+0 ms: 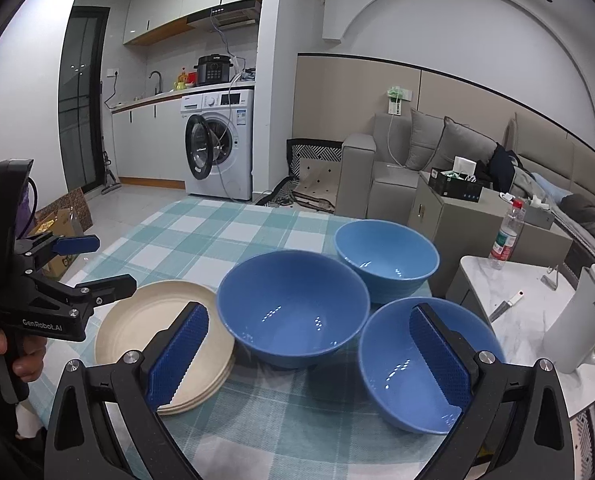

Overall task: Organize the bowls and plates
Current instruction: 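Withdraw both tools from the plates and move them toward the blue bowls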

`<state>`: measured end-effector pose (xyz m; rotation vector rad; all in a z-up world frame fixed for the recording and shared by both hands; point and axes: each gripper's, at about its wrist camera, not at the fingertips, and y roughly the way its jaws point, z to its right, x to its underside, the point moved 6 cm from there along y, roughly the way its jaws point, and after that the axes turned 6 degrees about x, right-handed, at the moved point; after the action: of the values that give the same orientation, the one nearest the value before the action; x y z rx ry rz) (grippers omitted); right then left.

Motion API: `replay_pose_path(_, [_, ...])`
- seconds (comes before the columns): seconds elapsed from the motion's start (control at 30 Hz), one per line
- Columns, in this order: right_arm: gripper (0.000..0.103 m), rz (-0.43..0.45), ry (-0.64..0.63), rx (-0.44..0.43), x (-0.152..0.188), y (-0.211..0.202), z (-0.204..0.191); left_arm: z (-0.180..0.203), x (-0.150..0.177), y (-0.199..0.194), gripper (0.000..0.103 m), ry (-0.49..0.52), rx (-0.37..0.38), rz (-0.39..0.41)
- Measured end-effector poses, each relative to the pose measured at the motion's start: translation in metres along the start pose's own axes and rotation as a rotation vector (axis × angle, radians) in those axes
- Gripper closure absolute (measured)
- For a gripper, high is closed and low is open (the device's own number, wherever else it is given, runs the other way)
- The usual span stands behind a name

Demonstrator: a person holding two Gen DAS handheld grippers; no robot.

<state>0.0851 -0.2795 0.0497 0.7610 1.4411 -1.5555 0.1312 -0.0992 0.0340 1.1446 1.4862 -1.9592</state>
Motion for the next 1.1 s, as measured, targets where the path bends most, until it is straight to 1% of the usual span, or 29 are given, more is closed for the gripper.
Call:
replay_pose_path(0.23, [0.001, 0.009, -0.003, 0.018, -0.014, -0.003, 0.024, 0.015, -0.019, 0.014, 0.000, 0.019, 0.017, 0.005])
replay_pose_path(0.43, [0.001, -0.002, 0.017, 0.020, -0.022, 0.001, 0.044, 0.024, -0.031, 0.028, 0.000, 0.025, 0.037, 0.001])
replay_pose_path(0.53, [0.001, -0.009, 0.028, 0.027, -0.025, 0.006, 0.053, 0.030, -0.037, 0.033, 0.000, 0.037, 0.034, 0.006])
replay_pose_path(0.67, [0.001, -0.023, 0.057, 0.015, -0.029, 0.013, 0.064, 0.035, -0.042, 0.040, 0.000, 0.033, 0.055, 0.000])
replay_pose_path(0.97, [0.001, -0.045, 0.105, 0.040, -0.041, 0.034, 0.090, 0.048, -0.060, 0.057, 0.000, 0.054, 0.081, -0.017])
replay_pose_path(1.1, [0.001, -0.065, 0.134, 0.048, -0.044, 0.044, 0.103, 0.051, -0.069, 0.063, 0.000, 0.046, 0.090, -0.022])
